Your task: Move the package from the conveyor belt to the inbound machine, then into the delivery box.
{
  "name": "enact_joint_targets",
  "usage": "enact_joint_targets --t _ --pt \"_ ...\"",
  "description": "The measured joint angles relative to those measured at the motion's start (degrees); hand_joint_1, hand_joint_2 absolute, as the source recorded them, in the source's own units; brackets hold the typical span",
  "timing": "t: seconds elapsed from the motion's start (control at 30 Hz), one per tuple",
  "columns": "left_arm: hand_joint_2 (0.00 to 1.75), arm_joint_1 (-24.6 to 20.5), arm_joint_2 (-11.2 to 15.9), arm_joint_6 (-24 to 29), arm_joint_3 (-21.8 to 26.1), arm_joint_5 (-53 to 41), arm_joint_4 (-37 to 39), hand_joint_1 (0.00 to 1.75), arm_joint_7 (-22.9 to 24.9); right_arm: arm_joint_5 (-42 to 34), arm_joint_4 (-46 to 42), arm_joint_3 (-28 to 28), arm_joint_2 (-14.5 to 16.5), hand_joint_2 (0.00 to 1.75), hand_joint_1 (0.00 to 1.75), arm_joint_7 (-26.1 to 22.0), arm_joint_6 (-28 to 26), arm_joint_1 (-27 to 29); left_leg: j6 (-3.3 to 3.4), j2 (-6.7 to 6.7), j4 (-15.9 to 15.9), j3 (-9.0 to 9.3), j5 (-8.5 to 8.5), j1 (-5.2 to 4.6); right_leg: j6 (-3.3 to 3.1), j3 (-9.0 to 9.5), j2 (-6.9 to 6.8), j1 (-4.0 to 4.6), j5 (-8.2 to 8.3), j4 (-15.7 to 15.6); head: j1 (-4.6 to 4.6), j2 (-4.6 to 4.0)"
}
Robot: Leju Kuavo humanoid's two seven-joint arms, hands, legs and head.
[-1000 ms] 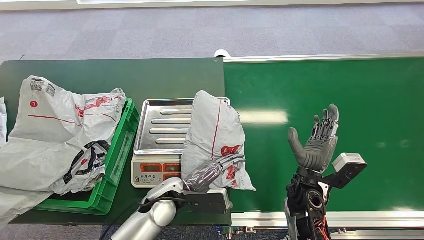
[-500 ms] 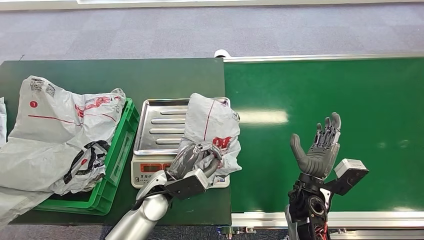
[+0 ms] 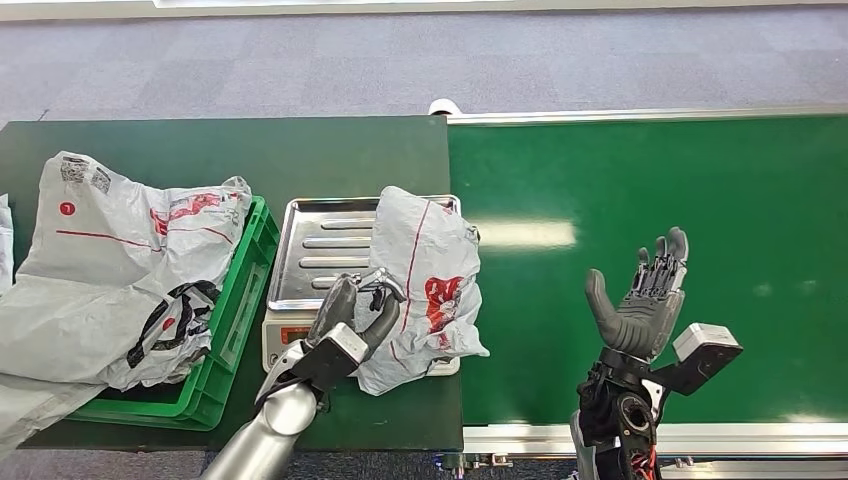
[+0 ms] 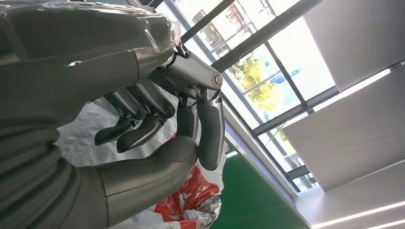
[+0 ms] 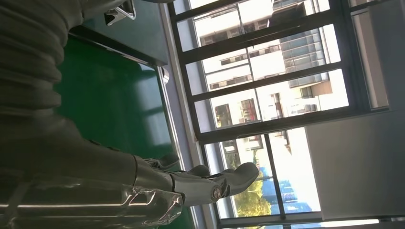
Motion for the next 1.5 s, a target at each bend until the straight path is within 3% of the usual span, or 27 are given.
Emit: enact_joint_targets --t 0.27,0.5,0.77,0.9,1.0,1.13,1.3,1.5 --pt "1.75 0.03 0.55 4.43 0.22 3.65 -0.07 1.75 -4.12 -0.85 0.4 0.0 -0.02 1.75 0.0 -0.92 -0.41 0.0 0.0 0.0 0.0 0.0 0.0 0.0 0.0 0.0 0.0 0.0 0.0 0.0 -0.01 -0.01" --pt "1.75 0.09 2.88 15.88 0.73 4.39 -5.12 1.75 -5.4 -1.52 0.91 0.0 -0.14 1.75 0.0 -1.49 -0.78 0.01 0.0 0.0 0.0 0.0 0.0 0.0 0.0 -0.01 0.0 0.01 0.0 0.0 -0.01 0.0" --pt "1.75 -0.01 5.29 19.75 1.14 3.81 -8.97 1.75 -5.41 -1.78 0.97 -0.01 -0.25 1.75 0.0 -1.8 -1.35 0.09 0.0 0.01 0.0 0.01 0.0 0.0 0.0 0.0 0.0 0.0 0.0 0.0 0.01 -0.01" --pt "1.75 -0.18 5.96 16.77 2.22 2.03 -10.65 1.75 -5.07 -1.99 0.97 -0.03 -0.47 1.75 0.0 -1.8 -1.42 0.37 0.0 0.01 0.0 0.01 0.0 0.0 0.0 -0.01 0.0 0.0 0.0 0.0 -0.01 0.0" --pt "1.75 -0.59 6.44 5.83 2.22 -2.3 -11.14 1.75 -3.3 -2.28 1.1 -0.06 -0.73 1.75 0.0 -1.8 -1.19 0.12 0.0 0.01 0.0 0.0 0.0 0.0 0.0 0.0 0.0 0.0 0.0 0.0 0.0 0.0" --pt "1.75 -0.93 6.75 0.69 1.73 -5.58 -11.13 0.0 -2.51 -2.45 1.46 -0.11 -1.07 1.75 0.0 -1.8 -0.99 -0.39 0.0 0.06 0.0 0.02 0.0 0.0 0.0 -0.01 0.06 0.0 0.0 0.0 0.0 0.0" --pt "1.75 -1.44 7.22 -4.77 -0.15 -13.49 -10.87 0.0 -1.19 -2.23 1.85 -0.13 -1.34 1.75 0.0 -1.69 -0.56 -0.98 0.0 0.02 0.0 0.01 0.0 0.0 0.0 -0.01 0.02 0.0 0.0 0.0 -0.01 0.0" --pt "1.75 -2.99 7.8 -10.69 -3.34 -20.46 -8.63 0.0 3.82 -1.53 1.86 -0.14 -1.6 1.75 0.0 -0.77 0.16 -1.12 0.0 0.02 0.0 0.02 0.0 0.0 0.0 -0.01 0.02 0.0 0.0 0.0 0.0 0.0"
